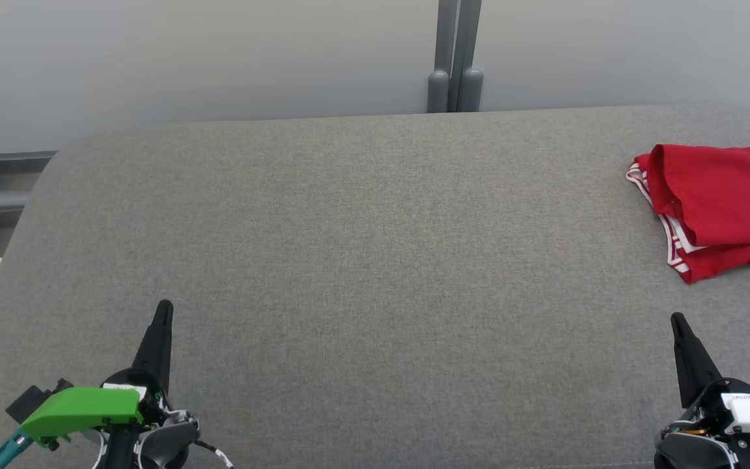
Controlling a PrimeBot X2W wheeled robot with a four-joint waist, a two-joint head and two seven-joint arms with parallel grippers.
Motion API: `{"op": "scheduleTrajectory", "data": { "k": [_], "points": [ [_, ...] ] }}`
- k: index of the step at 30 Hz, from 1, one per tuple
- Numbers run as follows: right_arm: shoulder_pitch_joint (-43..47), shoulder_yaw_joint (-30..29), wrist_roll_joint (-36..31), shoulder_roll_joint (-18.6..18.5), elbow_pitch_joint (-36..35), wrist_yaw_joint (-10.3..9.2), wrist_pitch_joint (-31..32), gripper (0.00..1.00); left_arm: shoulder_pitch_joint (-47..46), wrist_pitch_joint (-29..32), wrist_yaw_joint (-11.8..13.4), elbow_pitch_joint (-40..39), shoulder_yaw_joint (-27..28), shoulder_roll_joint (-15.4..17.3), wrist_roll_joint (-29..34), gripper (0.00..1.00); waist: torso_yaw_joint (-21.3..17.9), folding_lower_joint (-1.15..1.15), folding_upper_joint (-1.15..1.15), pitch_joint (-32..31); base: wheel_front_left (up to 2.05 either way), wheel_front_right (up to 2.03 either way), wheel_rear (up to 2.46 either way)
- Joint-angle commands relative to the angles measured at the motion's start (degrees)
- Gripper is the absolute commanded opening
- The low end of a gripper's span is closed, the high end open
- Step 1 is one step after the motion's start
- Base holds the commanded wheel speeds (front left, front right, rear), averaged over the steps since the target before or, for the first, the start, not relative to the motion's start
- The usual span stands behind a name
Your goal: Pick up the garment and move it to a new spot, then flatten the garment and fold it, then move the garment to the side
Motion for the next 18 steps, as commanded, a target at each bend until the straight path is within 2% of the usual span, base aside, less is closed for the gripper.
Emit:
{"op": "scheduleTrajectory", "data": {
  "k": [1, 18],
  "points": [
    [0.63, -0.11, 0.06, -0.24, -0.24, 0.02, 0.31, 0.0, -0.7, 0.0, -0.34, -0.17, 0.22, 0.02, -0.28, 0.0, 0.0, 0.0, 0.0, 0.0, 0.0, 0.0, 0.0],
    [0.63, -0.11, 0.06, -0.24, -0.24, 0.02, 0.31, 0.0, -0.7, 0.0, -0.34, -0.17, 0.21, 0.02, -0.29, 0.0, 0.0, 0.0, 0.0, 0.0, 0.0, 0.0, 0.0]
  ]
}}
